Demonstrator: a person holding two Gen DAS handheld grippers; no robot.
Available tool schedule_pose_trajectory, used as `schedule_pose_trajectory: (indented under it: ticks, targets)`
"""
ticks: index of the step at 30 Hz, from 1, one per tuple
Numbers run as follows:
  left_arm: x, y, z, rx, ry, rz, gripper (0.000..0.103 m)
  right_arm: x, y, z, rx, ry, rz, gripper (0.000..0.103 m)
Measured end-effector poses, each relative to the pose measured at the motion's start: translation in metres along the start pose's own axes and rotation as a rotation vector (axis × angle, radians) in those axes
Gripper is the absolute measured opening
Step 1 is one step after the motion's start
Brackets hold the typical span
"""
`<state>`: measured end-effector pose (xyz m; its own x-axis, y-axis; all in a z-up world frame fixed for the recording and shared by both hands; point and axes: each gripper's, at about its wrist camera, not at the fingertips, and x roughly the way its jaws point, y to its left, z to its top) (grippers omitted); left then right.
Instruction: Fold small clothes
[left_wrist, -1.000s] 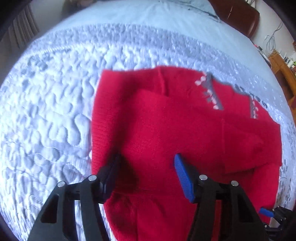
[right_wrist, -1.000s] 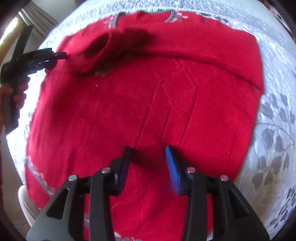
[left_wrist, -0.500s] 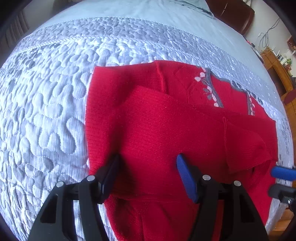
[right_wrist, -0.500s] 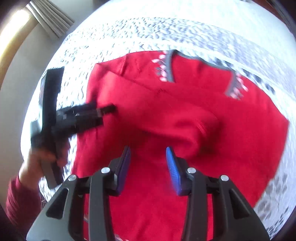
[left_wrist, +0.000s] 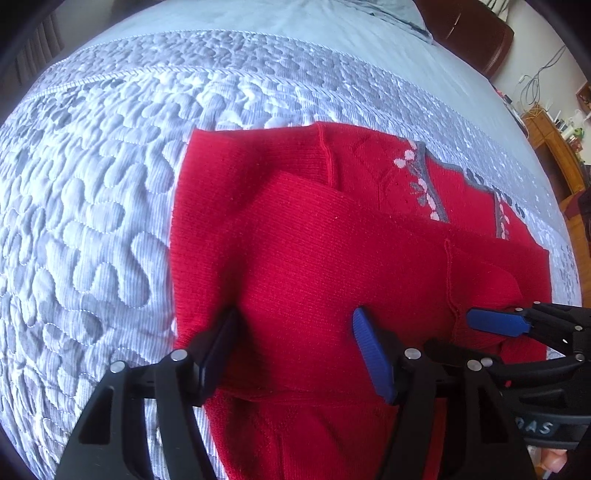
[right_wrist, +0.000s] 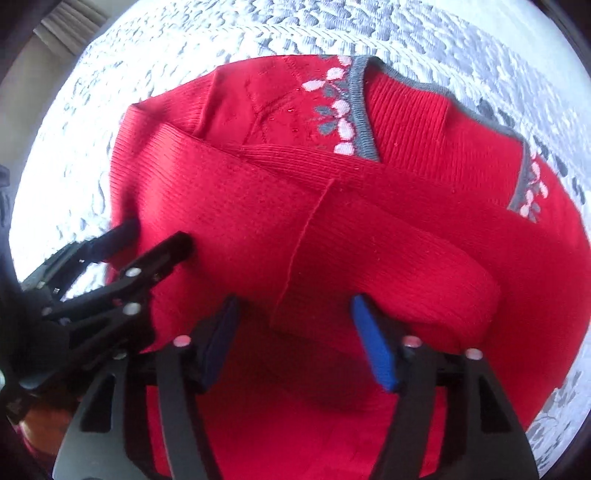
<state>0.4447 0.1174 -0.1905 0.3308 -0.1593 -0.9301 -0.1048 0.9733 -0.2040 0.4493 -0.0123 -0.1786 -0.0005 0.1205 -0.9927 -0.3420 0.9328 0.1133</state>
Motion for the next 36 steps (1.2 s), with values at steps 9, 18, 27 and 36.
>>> schedule_pose_trajectory:
  ticks: [9, 18, 27, 36]
  targets:
    - [-0.001, -0.001, -0.002, -0.006, -0.010, 0.013, 0.066, -0.074, -0.078, -0.048, 0.064, -0.212, 0.115, 0.009]
    - [0.001, -0.010, -0.001, -0.019, -0.018, 0.064, 0.068, -0.079, -0.235, -0.157, 0.318, -0.230, 0.041, 0.026]
    - [-0.046, -0.008, -0.008, -0.086, -0.171, 0.042, 0.073, -0.049, -0.257, -0.164, 0.383, -0.218, 0.267, 0.050]
    - [-0.060, 0.017, -0.017, -0.136, -0.214, 0.072, 0.074, -0.050, -0.236, -0.137, 0.289, -0.250, 0.193, 0.007]
